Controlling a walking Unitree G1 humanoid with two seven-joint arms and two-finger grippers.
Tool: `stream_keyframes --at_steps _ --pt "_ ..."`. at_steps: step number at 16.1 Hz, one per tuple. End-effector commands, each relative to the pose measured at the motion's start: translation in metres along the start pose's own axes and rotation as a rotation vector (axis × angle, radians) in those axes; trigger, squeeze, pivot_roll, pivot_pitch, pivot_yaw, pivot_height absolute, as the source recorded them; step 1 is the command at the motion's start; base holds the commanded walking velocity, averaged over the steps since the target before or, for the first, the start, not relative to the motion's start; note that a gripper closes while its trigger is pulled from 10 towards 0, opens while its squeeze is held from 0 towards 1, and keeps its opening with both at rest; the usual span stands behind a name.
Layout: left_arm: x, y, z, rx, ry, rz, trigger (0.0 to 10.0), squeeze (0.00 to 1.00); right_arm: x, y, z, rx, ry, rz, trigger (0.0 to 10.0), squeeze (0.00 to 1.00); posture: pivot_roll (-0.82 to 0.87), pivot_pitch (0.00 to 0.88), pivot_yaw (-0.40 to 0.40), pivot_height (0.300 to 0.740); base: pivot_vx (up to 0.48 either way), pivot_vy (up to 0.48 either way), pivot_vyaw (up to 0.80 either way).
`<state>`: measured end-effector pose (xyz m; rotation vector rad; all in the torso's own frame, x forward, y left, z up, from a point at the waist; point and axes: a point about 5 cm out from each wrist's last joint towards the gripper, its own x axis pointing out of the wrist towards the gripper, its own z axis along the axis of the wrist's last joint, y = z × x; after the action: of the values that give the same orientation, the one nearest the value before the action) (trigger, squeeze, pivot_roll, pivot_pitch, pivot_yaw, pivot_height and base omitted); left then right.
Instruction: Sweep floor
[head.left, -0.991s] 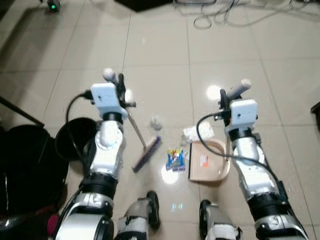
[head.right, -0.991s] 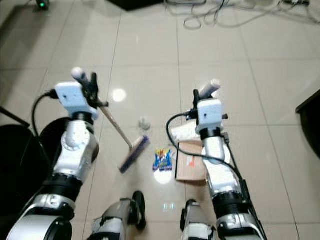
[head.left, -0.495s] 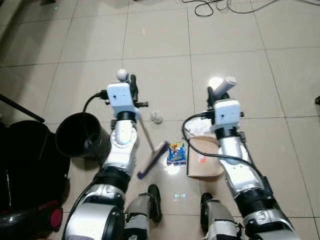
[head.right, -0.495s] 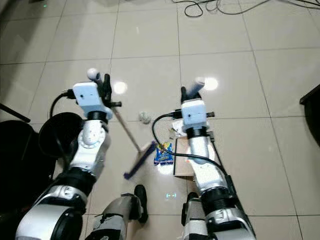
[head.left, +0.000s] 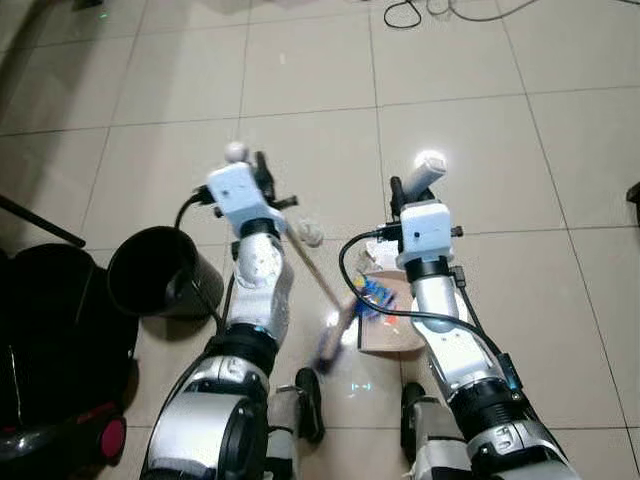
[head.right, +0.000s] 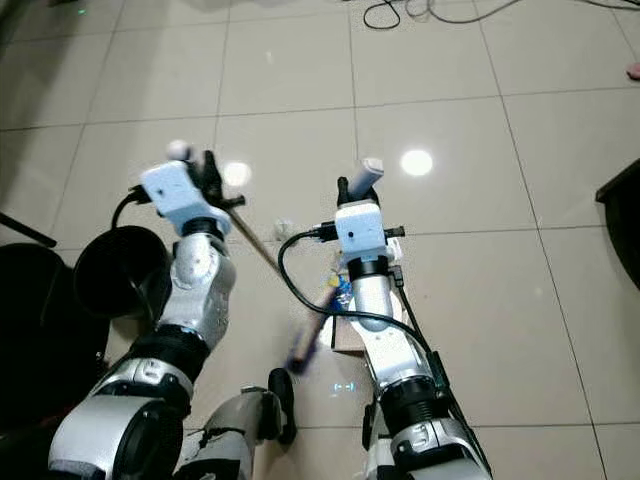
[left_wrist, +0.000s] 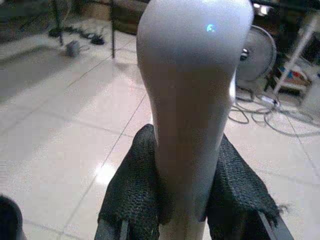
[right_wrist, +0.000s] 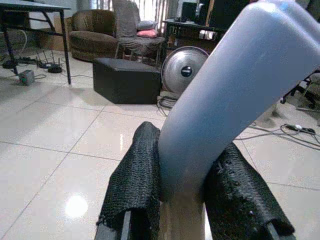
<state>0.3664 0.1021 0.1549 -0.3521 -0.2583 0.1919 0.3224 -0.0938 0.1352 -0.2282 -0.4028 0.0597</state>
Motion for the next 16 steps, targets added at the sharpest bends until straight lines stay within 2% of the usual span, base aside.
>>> stream_keyframes --at_steps 1,4,7,9,11,13,16 --pt "-0.001 -0.02 0.005 -0.115 -0.004 -0.036 10.0 0.0 -0.011 0.006 -0.013 0.019 0.083 0.011 10.0 0.0 0.02 0.377 0.14 0.74 0.0 0.0 0.0" --pt "-0.002 -0.034 0.024 -0.104 -0.093 -0.301 10.0 0.0 -0.011 0.004 -0.016 0.011 0.096 0.006 10.0 0.0 0.03 0.368 0.138 0.74 0.0 0.0 0.0" --pt "-0.001 -0.03 0.044 -0.084 -0.178 -0.41 10.0 0.0 -0.011 0.004 -0.016 0.011 0.102 0.001 10.0 0.0 0.04 0.368 0.141 0.74 0.0 0.0 0.0" --pt "0.011 -0.022 0.072 -0.041 -0.309 -0.445 10.0 0.0 -0.012 0.006 -0.016 0.014 0.108 0.001 10.0 0.0 0.04 0.374 0.139 0.74 0.0 0.0 0.0" --pt "0.021 -0.017 0.086 -0.017 -0.366 -0.439 10.0 0.0 -0.014 0.007 -0.016 0.017 0.112 0.002 10.0 0.0 0.04 0.373 0.138 0.74 0.0 0.0 0.0" --pt "0.03 -0.012 0.092 0.025 -0.377 -0.442 10.0 0.0 -0.016 0.009 -0.014 0.033 0.108 0.004 10.0 0.0 0.03 0.377 0.135 0.74 0.0 0.0 0.0" --pt "0.034 -0.011 0.085 0.135 -0.363 -0.435 10.0 0.0 -0.025 0.008 -0.008 0.044 0.096 0.006 10.0 0.0 0.01 0.38 0.137 0.74 0.0 0.0 0.0"
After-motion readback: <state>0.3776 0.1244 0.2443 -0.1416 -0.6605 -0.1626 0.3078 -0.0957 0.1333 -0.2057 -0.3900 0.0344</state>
